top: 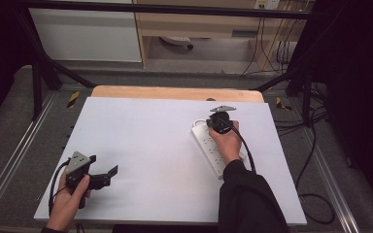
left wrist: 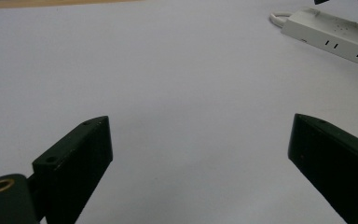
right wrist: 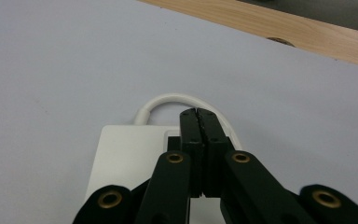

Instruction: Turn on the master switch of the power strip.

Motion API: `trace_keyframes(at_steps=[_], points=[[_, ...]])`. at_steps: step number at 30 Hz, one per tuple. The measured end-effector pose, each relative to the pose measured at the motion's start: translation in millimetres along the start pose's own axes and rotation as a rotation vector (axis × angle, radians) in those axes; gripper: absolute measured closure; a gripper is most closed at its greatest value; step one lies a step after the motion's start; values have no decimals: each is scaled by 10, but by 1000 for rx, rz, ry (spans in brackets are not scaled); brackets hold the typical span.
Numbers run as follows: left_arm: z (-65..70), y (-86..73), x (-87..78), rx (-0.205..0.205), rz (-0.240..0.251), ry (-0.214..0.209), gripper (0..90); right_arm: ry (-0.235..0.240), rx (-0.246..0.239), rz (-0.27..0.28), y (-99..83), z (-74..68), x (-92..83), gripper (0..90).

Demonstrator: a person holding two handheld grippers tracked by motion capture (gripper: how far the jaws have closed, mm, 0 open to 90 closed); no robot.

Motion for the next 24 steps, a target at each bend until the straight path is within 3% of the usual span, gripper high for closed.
trace_keyframes(at_steps=[24], points=[[10,-6,10,5,-5,-3,63,11,-25,-27,30,-35,19,900]])
Point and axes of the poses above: each handheld gripper's, and its own axes: x roughly forward along the jaws, y roughly out of its top, z roughly to its right, the point moved 4 cm from there along x, roughly forward along the jaws, and after that the axes turned 9 degrees about -x, right-handed, at the moved point
